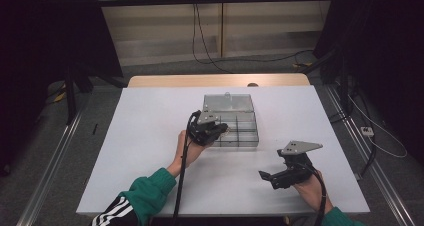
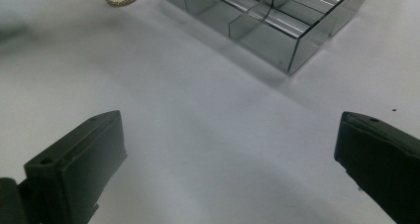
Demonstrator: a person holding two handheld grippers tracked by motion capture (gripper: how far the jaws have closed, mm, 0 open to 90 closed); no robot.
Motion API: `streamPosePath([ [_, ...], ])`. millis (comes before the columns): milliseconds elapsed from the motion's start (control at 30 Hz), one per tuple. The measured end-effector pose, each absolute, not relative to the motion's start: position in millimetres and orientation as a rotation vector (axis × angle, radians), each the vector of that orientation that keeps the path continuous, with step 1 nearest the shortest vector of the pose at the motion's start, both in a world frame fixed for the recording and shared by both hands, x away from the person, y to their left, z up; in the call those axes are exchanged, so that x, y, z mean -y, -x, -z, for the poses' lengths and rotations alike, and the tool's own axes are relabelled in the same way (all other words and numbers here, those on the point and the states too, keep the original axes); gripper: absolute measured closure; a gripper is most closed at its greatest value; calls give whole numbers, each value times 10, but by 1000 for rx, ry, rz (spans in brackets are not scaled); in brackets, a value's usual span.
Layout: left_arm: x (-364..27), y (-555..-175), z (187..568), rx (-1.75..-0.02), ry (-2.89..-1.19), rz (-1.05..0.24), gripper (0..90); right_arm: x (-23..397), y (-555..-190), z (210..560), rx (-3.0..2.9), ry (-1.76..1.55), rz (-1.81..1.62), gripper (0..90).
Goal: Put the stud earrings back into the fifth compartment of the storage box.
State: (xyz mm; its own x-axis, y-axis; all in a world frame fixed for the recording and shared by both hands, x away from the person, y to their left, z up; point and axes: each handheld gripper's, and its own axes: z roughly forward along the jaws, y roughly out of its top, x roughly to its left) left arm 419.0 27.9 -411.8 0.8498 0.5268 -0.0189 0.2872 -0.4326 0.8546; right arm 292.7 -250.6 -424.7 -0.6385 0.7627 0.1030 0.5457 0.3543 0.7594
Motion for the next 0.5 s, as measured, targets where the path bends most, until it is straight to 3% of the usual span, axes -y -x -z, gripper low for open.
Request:
streamPosePath([
  [500,-165,-4203,4234,-597,-2085,-267,884,2501,-2921,4240,-2358,-1158,-1164,0],
])
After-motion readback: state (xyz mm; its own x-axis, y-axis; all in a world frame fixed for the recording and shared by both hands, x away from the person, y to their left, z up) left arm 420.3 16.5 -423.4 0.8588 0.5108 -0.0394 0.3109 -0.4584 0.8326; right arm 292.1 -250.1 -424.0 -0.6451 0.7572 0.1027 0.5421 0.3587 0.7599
